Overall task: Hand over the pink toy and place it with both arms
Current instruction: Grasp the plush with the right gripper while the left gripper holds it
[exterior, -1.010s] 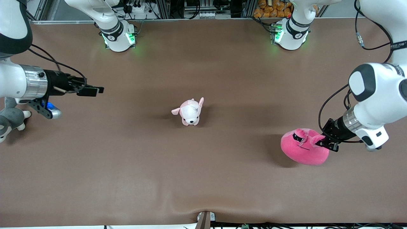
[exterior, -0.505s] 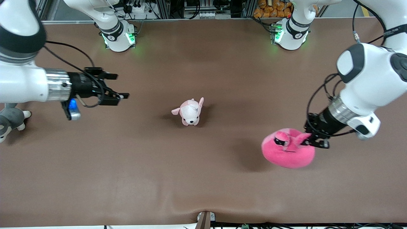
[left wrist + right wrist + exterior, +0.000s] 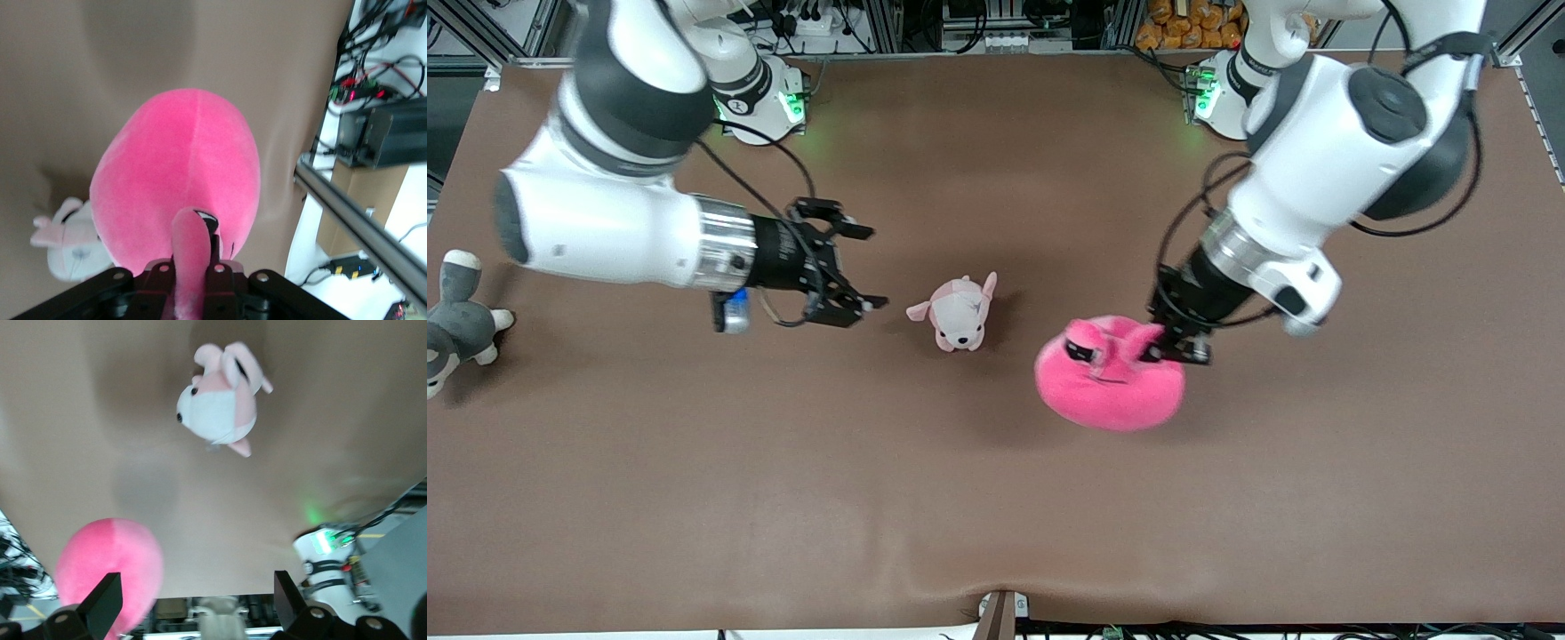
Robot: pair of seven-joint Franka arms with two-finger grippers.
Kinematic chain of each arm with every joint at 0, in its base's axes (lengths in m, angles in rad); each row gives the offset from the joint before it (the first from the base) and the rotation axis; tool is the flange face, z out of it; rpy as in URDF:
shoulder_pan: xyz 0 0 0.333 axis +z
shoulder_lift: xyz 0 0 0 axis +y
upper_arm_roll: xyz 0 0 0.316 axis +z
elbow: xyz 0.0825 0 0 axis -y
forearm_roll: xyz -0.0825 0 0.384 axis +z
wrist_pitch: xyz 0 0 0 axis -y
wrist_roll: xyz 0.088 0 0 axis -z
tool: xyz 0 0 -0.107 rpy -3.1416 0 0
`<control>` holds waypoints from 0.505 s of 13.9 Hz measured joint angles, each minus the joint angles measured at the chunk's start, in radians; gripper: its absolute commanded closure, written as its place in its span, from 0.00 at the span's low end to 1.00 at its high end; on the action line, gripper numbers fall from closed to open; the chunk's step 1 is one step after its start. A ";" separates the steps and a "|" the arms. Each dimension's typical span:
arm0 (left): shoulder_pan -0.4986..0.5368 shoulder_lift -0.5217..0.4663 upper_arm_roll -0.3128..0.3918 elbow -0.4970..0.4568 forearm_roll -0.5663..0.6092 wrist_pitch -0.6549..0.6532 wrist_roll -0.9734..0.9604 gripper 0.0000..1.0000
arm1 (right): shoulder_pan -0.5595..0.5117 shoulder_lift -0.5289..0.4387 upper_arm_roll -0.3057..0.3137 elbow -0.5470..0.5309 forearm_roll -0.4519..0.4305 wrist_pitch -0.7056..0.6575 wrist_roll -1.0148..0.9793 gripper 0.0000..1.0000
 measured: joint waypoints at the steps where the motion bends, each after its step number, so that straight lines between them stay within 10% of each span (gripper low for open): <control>1: -0.022 0.002 0.000 0.012 0.000 0.000 -0.023 1.00 | 0.025 0.013 0.000 0.000 0.000 0.050 0.047 0.00; 7: -0.152 0.062 0.005 0.092 0.009 0.033 -0.151 1.00 | 0.090 0.070 0.000 0.057 0.001 0.268 0.334 0.00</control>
